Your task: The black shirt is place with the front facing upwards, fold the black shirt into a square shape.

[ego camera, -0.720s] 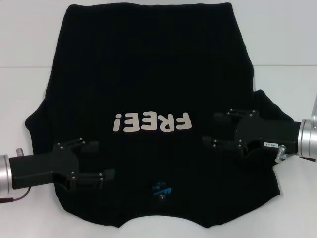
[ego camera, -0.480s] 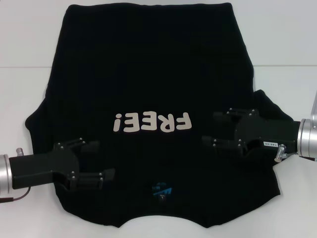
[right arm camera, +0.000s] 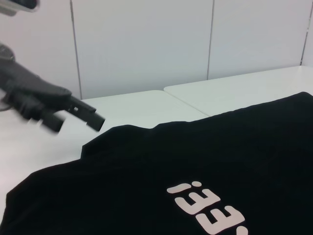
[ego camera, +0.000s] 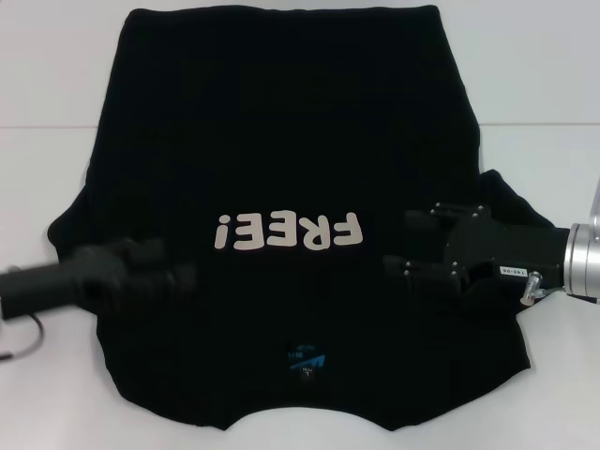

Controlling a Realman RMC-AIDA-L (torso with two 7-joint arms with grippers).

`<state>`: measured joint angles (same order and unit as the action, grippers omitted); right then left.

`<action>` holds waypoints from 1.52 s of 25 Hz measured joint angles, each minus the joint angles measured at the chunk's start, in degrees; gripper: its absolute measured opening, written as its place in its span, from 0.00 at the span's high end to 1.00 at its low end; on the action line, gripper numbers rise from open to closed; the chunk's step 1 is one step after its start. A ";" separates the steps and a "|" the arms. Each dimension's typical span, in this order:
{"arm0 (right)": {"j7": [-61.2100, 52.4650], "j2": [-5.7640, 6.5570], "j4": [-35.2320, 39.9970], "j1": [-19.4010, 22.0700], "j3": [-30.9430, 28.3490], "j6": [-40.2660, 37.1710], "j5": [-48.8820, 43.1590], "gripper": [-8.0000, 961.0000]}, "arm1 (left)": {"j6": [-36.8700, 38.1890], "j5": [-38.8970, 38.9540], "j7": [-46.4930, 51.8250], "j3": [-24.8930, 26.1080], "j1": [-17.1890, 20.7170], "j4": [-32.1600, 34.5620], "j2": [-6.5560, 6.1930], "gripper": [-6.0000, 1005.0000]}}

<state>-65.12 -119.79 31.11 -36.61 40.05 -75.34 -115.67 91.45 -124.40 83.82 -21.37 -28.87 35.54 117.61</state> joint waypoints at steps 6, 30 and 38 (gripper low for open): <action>-1.67 0.00 0.00 -0.07 -0.01 -0.09 -0.01 0.19 | 0.06 0.14 24.14 2.39 -2.34 -2.58 -6.04 0.08; -2.89 0.00 0.26 -0.30 0.02 0.02 -0.26 0.20 | -21.57 -14.69 59.40 1.56 -5.53 -5.87 -10.04 0.08; -2.90 0.00 0.16 -0.30 0.02 -0.14 -0.27 0.20 | -23.41 -14.72 58.01 1.60 -6.47 -7.35 -9.37 0.08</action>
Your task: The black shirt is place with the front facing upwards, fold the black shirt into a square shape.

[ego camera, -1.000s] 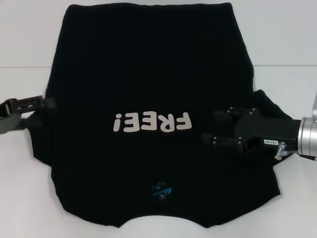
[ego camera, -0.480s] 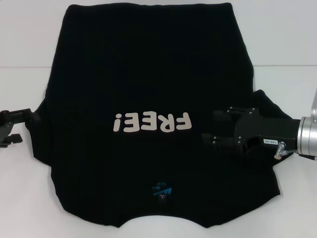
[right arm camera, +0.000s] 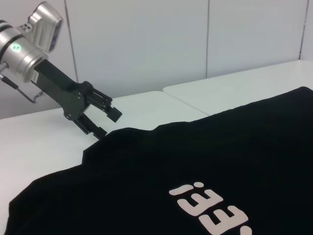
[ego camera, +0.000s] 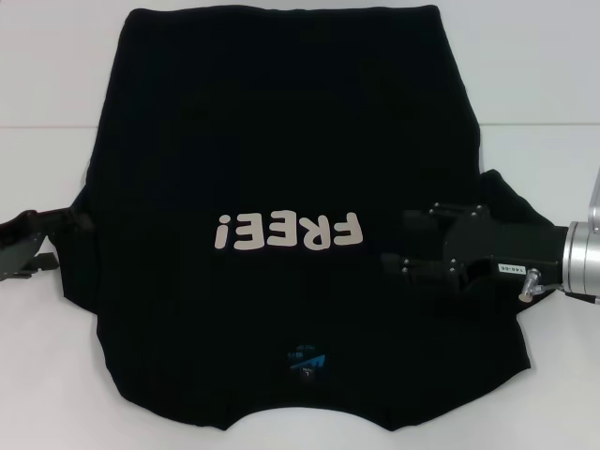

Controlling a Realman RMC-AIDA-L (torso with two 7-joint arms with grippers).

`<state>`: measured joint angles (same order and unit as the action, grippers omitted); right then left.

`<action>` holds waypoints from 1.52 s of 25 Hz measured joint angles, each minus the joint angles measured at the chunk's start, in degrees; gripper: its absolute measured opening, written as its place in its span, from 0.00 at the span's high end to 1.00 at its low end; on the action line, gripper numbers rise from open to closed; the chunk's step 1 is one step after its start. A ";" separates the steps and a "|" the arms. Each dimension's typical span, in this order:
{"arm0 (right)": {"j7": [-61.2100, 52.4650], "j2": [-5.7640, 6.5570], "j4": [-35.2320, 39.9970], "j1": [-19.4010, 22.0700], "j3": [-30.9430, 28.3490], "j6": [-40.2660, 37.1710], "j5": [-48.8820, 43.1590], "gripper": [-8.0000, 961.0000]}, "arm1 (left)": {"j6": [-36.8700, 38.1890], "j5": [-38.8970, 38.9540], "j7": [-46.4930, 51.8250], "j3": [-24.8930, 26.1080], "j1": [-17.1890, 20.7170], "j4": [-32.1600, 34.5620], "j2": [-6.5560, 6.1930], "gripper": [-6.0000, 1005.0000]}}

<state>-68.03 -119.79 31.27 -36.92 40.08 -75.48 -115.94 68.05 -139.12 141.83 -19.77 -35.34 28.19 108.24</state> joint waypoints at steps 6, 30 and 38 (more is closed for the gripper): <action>0.00 0.00 -0.08 0.00 0.00 -0.19 0.01 0.20 | -1.06 -0.02 -0.84 0.00 -0.10 -0.22 0.51 0.08; 0.00 0.00 0.26 -0.17 0.00 -0.43 0.10 0.20 | -1.52 -0.29 -3.07 -0.01 -0.72 0.13 1.26 0.19; 0.00 0.00 0.28 -0.17 0.00 -1.12 0.23 0.20 | -2.94 -0.53 -2.78 -2.31 -0.39 0.17 1.25 0.53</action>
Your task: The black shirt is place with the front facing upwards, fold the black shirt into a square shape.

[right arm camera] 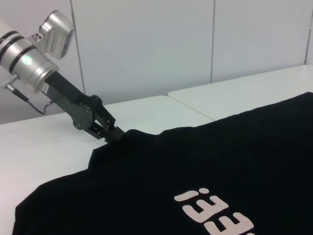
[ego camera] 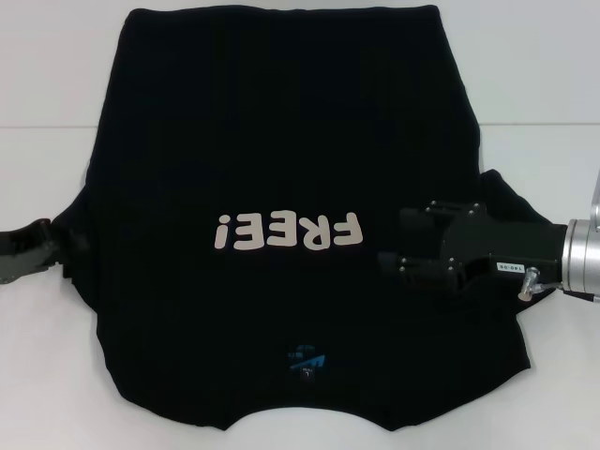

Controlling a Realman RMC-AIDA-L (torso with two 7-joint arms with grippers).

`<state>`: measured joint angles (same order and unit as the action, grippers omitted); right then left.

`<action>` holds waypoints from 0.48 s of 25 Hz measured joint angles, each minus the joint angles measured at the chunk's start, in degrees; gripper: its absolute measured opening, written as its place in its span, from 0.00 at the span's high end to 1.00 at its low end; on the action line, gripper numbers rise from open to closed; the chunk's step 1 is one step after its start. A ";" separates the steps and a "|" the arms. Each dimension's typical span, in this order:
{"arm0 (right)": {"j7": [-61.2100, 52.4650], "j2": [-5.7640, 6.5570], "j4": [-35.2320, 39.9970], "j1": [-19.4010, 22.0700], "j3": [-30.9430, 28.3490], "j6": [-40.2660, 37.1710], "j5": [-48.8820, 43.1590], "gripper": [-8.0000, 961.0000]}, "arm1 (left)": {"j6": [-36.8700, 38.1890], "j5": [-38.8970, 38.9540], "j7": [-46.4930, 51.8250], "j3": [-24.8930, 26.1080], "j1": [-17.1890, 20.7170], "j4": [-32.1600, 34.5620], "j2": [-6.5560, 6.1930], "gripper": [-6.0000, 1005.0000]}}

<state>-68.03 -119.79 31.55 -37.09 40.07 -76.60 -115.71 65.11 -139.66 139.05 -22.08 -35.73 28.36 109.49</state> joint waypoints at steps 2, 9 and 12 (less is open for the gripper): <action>0.00 0.00 0.00 0.00 0.00 -0.12 0.08 0.20 | -0.18 0.00 0.04 -0.44 0.03 0.01 -0.01 0.66; 0.00 0.00 0.00 0.00 0.00 -0.49 0.14 0.20 | 0.29 0.00 -0.28 -1.07 -0.28 0.08 -0.37 0.85; 0.00 0.00 0.05 0.00 0.00 -0.77 0.14 0.19 | 0.31 0.06 -0.21 -1.44 -0.31 0.14 -0.35 0.91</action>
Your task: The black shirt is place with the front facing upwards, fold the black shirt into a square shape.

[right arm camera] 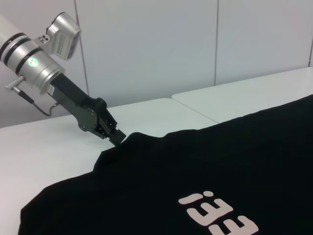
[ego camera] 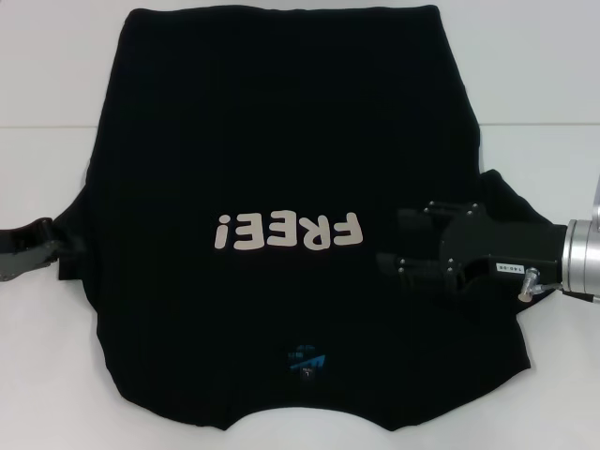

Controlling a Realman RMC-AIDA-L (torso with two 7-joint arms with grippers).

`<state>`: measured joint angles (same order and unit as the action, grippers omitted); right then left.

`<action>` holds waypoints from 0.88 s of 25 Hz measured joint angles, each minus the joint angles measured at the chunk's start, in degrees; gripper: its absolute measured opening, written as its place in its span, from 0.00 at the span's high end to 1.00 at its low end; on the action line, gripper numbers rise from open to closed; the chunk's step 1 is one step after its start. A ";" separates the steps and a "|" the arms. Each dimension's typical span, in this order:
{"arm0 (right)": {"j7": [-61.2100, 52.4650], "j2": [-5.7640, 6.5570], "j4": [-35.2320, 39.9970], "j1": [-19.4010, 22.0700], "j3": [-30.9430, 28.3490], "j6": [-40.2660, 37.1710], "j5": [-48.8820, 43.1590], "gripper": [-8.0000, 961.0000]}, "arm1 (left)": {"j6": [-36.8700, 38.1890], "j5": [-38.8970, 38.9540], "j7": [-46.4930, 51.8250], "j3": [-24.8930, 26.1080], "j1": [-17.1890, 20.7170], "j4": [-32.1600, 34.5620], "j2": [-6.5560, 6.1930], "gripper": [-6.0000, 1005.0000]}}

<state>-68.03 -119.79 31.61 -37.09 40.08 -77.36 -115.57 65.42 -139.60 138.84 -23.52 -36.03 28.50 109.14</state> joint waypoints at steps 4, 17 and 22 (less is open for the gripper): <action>0.00 0.00 0.03 0.00 0.00 -0.18 0.00 0.19 | -0.47 0.36 -0.08 0.16 0.11 0.11 0.16 0.90; 0.00 0.00 0.03 0.27 0.00 -0.24 -0.01 0.20 | 0.13 0.07 0.32 0.05 0.77 1.38 -0.09 0.42; 0.00 0.00 0.04 0.24 0.00 -0.24 -0.01 0.20 | 0.82 0.04 0.24 0.01 1.19 1.44 -0.22 0.25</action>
<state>-68.03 -119.79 31.64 -36.85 40.08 -77.60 -115.57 66.24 -139.56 139.08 -23.51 -34.85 29.95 108.92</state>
